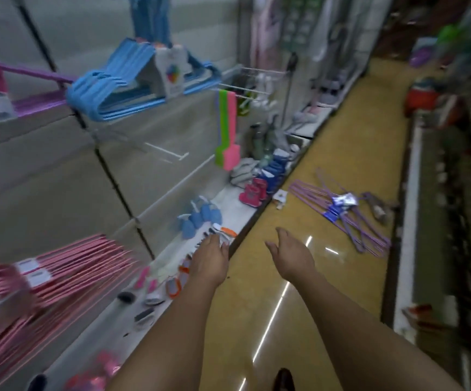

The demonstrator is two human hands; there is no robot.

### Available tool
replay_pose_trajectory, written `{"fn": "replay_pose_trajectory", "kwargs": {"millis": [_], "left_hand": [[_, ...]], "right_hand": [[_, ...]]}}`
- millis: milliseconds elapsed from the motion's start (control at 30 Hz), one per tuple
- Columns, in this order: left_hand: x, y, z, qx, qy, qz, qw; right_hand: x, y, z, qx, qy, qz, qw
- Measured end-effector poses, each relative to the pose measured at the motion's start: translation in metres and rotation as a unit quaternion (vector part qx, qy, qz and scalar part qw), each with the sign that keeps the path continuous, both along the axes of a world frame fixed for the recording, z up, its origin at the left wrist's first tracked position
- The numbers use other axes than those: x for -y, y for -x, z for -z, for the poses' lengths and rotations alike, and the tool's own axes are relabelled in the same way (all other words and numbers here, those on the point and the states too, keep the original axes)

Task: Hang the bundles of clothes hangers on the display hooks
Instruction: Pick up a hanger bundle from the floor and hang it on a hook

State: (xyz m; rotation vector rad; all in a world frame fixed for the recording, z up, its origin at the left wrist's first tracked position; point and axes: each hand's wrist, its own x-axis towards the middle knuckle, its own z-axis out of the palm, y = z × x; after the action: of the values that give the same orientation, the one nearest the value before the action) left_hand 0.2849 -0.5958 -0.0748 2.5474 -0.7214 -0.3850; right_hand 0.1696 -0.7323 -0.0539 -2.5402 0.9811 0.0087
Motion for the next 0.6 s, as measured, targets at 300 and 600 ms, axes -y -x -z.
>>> {"fn": "replay_pose_trajectory", "kwargs": {"millis": [300,600], "left_hand": [[0.13,0.045,-0.003,-0.007,0.007,0.158,0.987],[0.272,0.087,-0.018,-0.005,0.018,0.23,0.973]], "right_hand": [[0.092,0.086,-0.006,0.017,-0.003,0.157,0.987],[0.217,0.143,-0.003,0.051,-0.016,0.25,0.967]]}}
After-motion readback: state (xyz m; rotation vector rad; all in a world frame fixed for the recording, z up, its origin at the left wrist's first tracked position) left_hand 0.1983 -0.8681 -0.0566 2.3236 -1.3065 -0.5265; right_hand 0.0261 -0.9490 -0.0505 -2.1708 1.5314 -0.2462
